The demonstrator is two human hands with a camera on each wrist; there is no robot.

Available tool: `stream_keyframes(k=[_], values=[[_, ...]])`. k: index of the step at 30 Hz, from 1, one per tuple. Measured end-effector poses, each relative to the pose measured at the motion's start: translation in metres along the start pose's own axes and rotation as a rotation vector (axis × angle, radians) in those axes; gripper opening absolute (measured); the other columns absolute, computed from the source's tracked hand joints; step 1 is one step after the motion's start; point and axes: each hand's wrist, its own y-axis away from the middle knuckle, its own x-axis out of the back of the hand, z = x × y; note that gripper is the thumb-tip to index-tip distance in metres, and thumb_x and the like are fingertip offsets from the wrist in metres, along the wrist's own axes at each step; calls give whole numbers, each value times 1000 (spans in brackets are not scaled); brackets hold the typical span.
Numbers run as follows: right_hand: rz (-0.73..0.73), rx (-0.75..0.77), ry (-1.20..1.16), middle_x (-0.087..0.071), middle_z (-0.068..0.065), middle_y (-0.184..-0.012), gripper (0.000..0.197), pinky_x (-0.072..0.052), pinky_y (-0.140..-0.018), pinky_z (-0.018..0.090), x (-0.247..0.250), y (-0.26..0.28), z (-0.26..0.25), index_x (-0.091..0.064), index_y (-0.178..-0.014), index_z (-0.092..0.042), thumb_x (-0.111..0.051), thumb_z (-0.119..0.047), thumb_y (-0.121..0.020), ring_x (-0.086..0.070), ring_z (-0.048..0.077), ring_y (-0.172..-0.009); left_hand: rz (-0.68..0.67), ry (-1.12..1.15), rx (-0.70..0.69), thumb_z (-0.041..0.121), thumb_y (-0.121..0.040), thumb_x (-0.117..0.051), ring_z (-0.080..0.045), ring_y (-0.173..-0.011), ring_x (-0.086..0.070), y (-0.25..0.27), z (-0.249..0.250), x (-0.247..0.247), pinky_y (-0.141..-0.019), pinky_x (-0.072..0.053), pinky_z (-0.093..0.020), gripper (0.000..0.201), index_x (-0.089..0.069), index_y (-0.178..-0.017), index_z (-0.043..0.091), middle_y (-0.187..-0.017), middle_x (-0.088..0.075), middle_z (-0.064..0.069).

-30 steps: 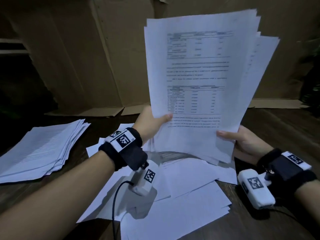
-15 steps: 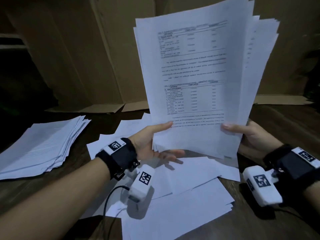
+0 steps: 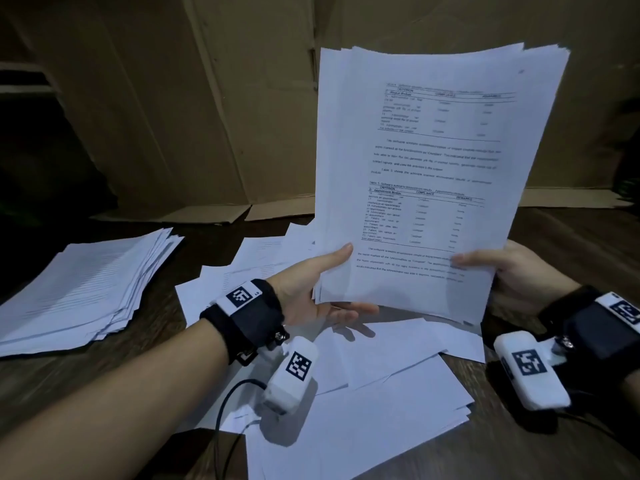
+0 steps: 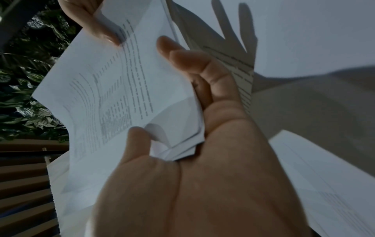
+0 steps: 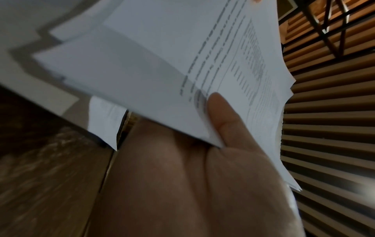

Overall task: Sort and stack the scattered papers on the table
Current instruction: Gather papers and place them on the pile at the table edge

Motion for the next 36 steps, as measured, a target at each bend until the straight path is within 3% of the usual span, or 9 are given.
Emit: stream_keyframes(k=[8,11,14,17,23,26,30,34,36], values=[[-214,-119,-1,-66,15,-130,44,-56,-89,53,-6,5,3,-54,-137,-18,-48,-17,-93,-68,41,-108,-11,-23,-141,51,-91,-48,-36,-102,-69,6,10,7,-70,-57,-29,53,-54,-134,21,-126,-67,-8],[-206,-122,95,-71,13,-122,38,-63,-73,40,-12,4,8,-55,-134,-24,-46,-23,-97,-75,34,-83,-9,-63,-137,48,-98,-42,-35,-100,-70,10,14,10,-70,-56,-28,46,-53,-135,23,-126,-67,-6],[-122,-55,61,-73,7,-119,35,-63,-66,30,-10,1,8,-57,-131,-26,-47,-21,-98,-75,31,-77,19,-173,-148,39,-101,-44,-38,-106,-67,18,17,23,-79,-55,-34,43,-50,-138,18,-129,-65,-10],[-47,26,38,-71,2,-123,32,-63,-69,30,-2,-3,6,-58,-129,-31,-43,-21,-102,-75,27,-79,250,-415,-144,41,-98,-52,-31,-109,-66,33,27,48,-92,-52,-42,40,-55,-131,20,-127,-64,-11],[31,82,17,-70,-4,-127,33,-62,-79,36,3,-7,7,-56,-130,-30,-41,-17,-105,-75,28,-90,760,-1066,202,31,-94,-64,-25,-105,-51,60,33,119,-84,-46,-36,52,-45,-138,9,-133,-52,-12],[33,86,34,-69,-6,-128,34,-55,-87,45,3,-7,9,-55,-132,-32,-40,-17,-105,-74,25,-97,792,-1084,365,31,-89,-71,-28,-108,-52,62,24,142,-84,-46,-34,68,-41,-141,0,-135,-51,-17],[28,70,46,-68,-6,-130,38,-54,-87,44,3,-7,10,-52,-137,-33,-40,-18,-105,-74,27,-97,852,-1006,389,39,-73,-84,-33,-120,-52,56,17,161,-100,-48,-42,98,-33,-147,1,-139,-48,-16],[39,68,42,-69,-5,-128,41,-55,-85,42,4,-9,10,-48,-142,-34,-41,-18,-105,-74,27,-96,877,-1023,412,38,-70,-87,-34,-112,-60,53,16,164,-89,-51,-41,88,-44,-136,-2,-125,-60,-19],[43,60,27,-70,-5,-126,41,-56,-84,40,5,-10,10,-49,-141,-35,-42,-18,-104,-75,27,-93,886,-1014,422,35,-69,-88,-36,-110,-61,49,17,166,-93,-52,-43,83,-49,-131,-3,-121,-62,-21]])
